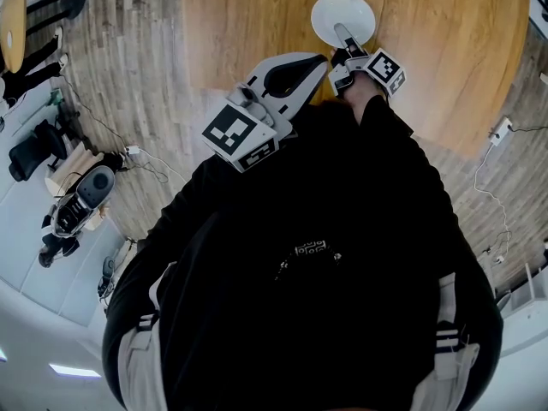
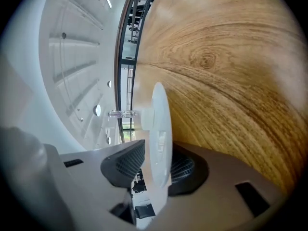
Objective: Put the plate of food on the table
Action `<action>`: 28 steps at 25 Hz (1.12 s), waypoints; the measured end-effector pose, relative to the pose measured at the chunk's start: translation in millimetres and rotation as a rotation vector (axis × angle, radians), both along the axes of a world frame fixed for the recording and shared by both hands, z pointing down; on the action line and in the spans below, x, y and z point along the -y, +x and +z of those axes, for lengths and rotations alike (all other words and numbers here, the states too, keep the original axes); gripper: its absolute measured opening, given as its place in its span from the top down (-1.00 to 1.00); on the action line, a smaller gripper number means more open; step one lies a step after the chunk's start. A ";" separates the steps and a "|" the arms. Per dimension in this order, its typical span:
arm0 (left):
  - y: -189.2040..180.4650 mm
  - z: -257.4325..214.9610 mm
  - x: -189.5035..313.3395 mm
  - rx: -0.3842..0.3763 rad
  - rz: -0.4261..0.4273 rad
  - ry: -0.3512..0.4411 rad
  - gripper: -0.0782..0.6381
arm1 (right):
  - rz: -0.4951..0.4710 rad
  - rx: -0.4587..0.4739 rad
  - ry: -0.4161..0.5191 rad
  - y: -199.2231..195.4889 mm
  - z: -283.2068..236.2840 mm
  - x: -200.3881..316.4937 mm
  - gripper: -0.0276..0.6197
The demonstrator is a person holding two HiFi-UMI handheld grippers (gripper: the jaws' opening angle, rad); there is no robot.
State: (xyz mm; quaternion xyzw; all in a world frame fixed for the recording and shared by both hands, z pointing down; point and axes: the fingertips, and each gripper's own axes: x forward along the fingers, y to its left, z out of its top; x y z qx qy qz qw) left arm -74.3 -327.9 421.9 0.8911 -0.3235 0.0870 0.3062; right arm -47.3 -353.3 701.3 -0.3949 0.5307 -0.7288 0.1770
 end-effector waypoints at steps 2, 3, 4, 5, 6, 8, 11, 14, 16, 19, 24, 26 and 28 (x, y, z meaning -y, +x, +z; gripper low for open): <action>-4.0 -0.3 2.0 -0.013 -0.004 -0.006 0.76 | 0.017 0.005 -0.027 -2.9 -2.9 1.0 0.40; -3.8 -1.4 2.6 -0.019 -0.003 -0.005 0.76 | 0.024 0.003 -0.044 -1.8 -3.5 -0.2 0.32; -2.0 -3.0 2.7 -0.023 -0.002 -0.002 0.76 | 0.026 -0.005 -0.057 0.8 -4.0 -2.2 0.26; 0.8 -4.8 2.1 -0.029 0.000 0.001 0.76 | 0.022 -0.018 -0.068 4.6 -4.5 -4.9 0.24; 3.7 -6.6 1.2 -0.036 0.002 0.004 0.76 | 0.014 -0.036 -0.074 8.1 -4.7 -7.3 0.21; 6.0 -10.8 0.3 -0.056 0.008 0.011 0.76 | -0.004 -0.074 -0.077 10.9 -4.9 -8.3 0.13; 6.3 -21.0 -0.2 -0.089 0.021 0.036 0.76 | -0.027 -0.129 -0.074 13.7 -7.1 -5.0 0.00; 7.9 -30.0 -2.1 -0.118 0.025 0.055 0.76 | -0.068 -0.219 -0.057 24.1 -6.8 -6.4 -0.01; 6.6 -34.8 -3.3 -0.136 0.019 0.063 0.76 | -0.099 -0.277 -0.044 29.7 -6.0 -9.0 -0.02; 4.2 -42.8 -7.1 -0.151 0.014 0.076 0.76 | -0.123 -0.351 -0.055 39.1 -5.5 -15.5 -0.03; 12.8 -60.0 -16.2 -0.188 0.032 0.103 0.76 | -0.190 -0.497 -0.092 55.2 2.7 -27.0 -0.03; 15.9 -73.1 -16.4 -0.215 0.034 0.126 0.76 | -0.188 -0.515 -0.109 61.6 6.1 -29.2 -0.03; 14.2 -81.6 -14.9 -0.216 0.035 0.147 0.76 | -0.173 -0.527 -0.126 69.8 6.2 -30.4 -0.03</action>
